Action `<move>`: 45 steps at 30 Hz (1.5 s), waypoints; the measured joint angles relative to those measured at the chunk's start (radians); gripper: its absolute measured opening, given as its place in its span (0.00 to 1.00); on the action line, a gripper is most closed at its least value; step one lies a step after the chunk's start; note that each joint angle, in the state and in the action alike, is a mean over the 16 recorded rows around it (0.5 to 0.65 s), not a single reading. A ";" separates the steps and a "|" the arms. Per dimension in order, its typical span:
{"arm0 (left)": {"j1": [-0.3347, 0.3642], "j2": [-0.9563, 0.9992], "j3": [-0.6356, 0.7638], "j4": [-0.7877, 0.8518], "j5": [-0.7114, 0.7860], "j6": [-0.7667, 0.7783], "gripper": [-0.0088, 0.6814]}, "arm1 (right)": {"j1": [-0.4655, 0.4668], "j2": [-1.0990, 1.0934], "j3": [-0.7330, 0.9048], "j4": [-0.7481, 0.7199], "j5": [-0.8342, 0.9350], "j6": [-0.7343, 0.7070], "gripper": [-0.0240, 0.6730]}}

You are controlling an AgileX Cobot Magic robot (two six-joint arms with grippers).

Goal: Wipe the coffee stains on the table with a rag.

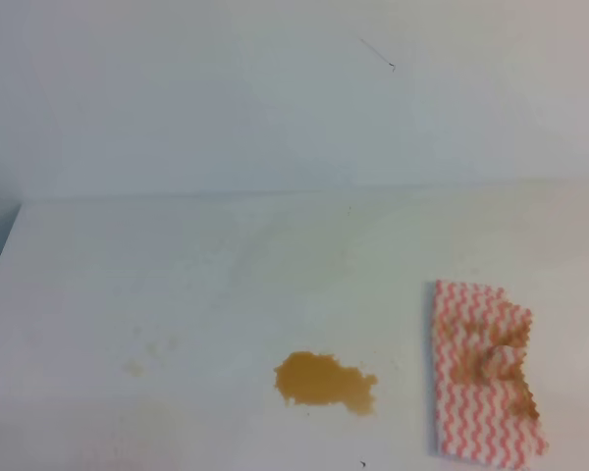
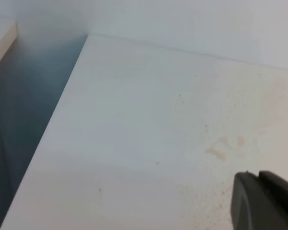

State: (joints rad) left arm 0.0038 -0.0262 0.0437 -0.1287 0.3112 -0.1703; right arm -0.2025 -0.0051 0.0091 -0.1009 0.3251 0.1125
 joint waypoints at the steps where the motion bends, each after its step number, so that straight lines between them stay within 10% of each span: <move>1: 0.000 0.000 0.000 0.000 0.000 0.000 0.01 | 0.000 0.000 -0.001 0.000 0.000 0.000 0.03; 28: 0.000 0.000 0.000 0.000 0.000 0.000 0.01 | 0.000 0.002 -0.005 0.023 -0.019 0.000 0.03; 45: 0.000 0.000 0.000 0.000 0.000 0.000 0.01 | 0.000 0.002 -0.005 0.055 -0.425 0.020 0.03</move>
State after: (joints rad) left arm 0.0038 -0.0262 0.0437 -0.1287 0.3112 -0.1703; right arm -0.2025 -0.0028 0.0037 -0.0456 -0.1004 0.1329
